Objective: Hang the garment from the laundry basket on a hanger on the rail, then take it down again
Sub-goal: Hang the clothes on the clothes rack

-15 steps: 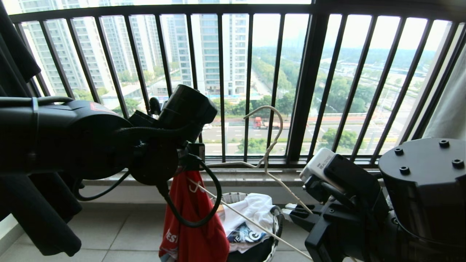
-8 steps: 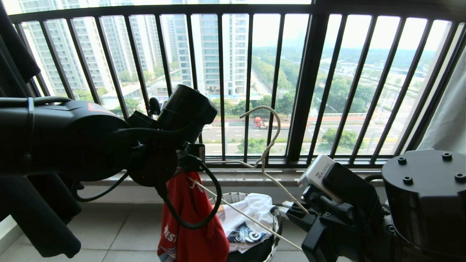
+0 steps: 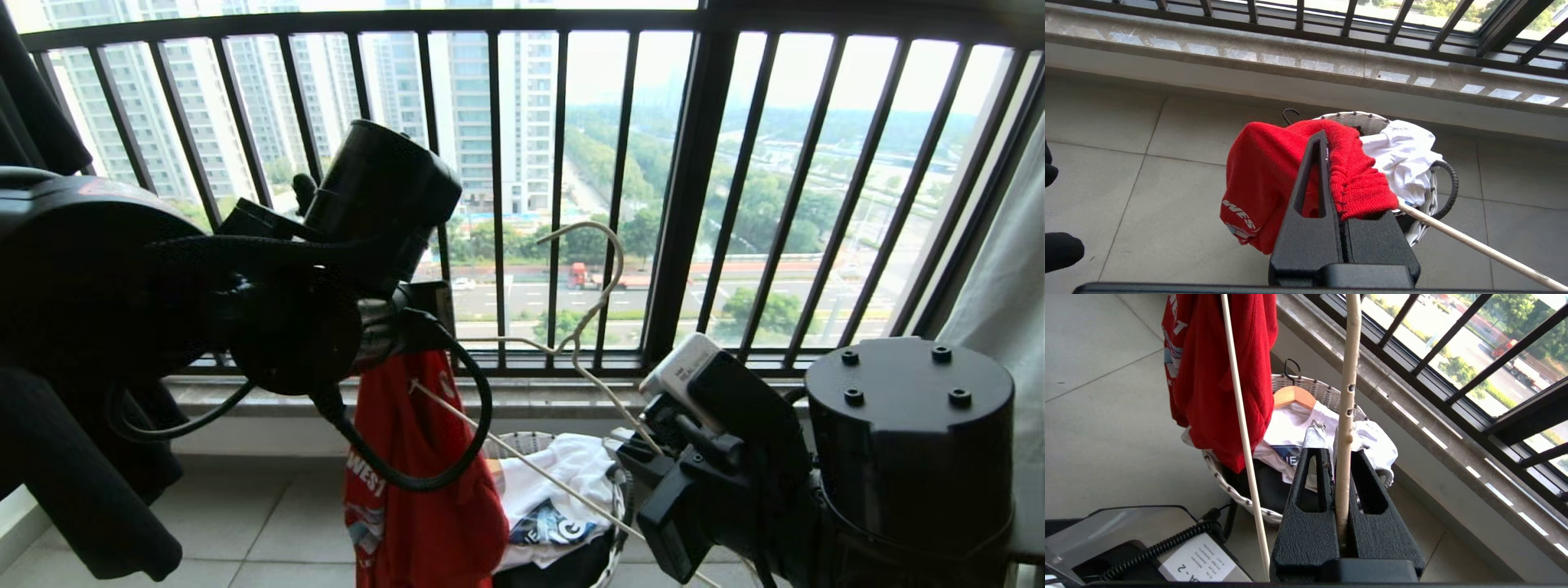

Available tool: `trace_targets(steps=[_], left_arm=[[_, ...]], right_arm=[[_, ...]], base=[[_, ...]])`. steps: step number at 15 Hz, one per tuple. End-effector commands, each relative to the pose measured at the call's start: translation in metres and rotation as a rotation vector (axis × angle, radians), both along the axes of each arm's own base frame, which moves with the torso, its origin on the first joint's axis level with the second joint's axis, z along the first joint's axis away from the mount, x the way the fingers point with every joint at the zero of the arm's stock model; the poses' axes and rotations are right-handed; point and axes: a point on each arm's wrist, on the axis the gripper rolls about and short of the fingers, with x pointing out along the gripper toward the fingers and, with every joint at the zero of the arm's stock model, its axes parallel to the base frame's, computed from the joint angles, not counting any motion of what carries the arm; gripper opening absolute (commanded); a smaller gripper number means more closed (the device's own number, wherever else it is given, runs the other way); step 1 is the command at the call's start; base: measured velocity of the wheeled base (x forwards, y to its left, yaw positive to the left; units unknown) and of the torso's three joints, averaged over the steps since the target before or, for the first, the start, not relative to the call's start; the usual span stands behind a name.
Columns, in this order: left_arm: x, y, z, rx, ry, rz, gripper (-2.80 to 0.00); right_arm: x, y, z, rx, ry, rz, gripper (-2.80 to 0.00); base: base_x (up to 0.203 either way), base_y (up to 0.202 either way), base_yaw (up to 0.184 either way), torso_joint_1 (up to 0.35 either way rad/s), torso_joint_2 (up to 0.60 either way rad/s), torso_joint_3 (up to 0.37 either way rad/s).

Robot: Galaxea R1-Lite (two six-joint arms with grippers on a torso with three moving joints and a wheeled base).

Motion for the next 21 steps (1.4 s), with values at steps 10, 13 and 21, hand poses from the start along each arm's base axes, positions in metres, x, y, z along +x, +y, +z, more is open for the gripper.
trace_targets(steps=[10,13,21], left_arm=[[0.003,0.023,0.020,0.029,-0.100,0.173,-2.80],[0.004,0.027,0.023,0.023,-0.107,0.184,-2.80],[-0.001,0.023,0.024,0.010,-0.106,0.155,-2.80]], right_arm=[[0.002,0.000,-0.002,-0.015,-0.005,-0.021,-2.80],[0.003,0.000,-0.002,-0.018,-0.006,-0.027,-2.80],[0.017,-0.009,0.000,-0.048,-0.026,-0.094,-2.80]], base=[[0.000,0.000,0.000,0.000,0.00,0.000],[0.000,0.000,0.000,0.000,0.00,0.000],[0.000,0.000,0.000,0.000,0.00,0.000]])
